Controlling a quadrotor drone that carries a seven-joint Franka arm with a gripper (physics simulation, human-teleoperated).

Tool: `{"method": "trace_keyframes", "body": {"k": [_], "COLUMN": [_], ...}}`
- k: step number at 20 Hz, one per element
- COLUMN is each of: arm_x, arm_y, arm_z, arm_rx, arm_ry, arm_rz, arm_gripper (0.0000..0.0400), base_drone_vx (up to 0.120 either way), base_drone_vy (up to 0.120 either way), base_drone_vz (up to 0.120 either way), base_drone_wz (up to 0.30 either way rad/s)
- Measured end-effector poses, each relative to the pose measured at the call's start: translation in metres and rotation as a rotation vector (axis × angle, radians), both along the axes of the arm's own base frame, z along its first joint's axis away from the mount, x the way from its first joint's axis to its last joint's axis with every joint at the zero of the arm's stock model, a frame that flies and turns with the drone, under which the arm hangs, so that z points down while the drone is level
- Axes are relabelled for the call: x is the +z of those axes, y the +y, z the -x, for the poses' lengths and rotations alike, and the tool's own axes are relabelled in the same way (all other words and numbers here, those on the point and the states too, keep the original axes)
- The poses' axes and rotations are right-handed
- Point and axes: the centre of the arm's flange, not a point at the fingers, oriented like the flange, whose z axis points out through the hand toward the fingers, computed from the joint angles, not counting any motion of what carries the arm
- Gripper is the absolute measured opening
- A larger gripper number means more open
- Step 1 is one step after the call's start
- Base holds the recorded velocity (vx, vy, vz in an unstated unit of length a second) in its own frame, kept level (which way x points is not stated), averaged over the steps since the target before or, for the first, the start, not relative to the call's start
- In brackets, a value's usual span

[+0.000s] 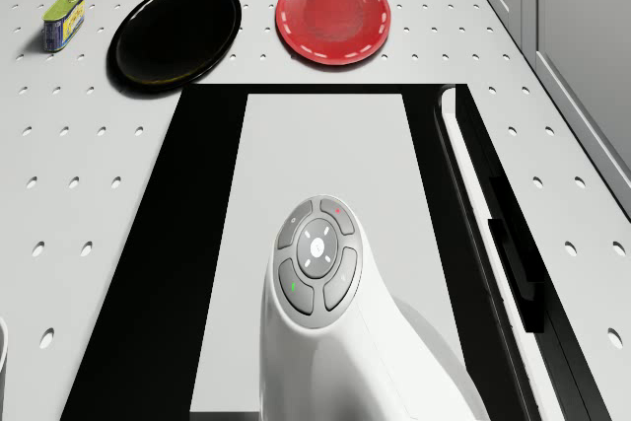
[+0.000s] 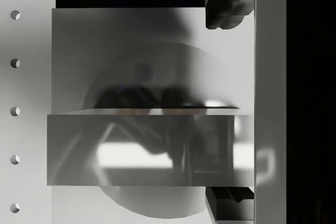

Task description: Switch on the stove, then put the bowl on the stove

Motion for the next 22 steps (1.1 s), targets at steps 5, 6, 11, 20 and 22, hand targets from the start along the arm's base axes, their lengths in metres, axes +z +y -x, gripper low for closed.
{"method": "trace_keyframes", "body": {"k": [5, 6, 11, 20, 22], "arm_x": [0.001, 0.001, 0.002, 0.002, 0.002], "arm_y": [-0.009, -0.011, -0.019, -0.027, -0.027], "arm_z": [0.000, 0.000, 0.000, 0.000, 0.000], "arm_rx": [0.009, 0.009, 0.004, 0.001, 0.000], "arm_ry": [0.000, 0.000, 0.000, 0.000, 0.000], "arm_rz": [0.000, 0.000, 0.000, 0.000, 0.000], "arm_gripper": [0.0400, 0.0400, 0.0400, 0.0400, 0.0400], "base_drone_vx": [0.000, 0.000, 0.000, 0.040, 0.120], "base_drone_vy": [0.000, 0.000, 0.000, 0.000, 0.000], "base_drone_vz": [0.000, 0.000, 0.000, 0.000, 0.000], "base_drone_wz": [0.000, 0.000, 0.000, 0.000, 0.000]}}
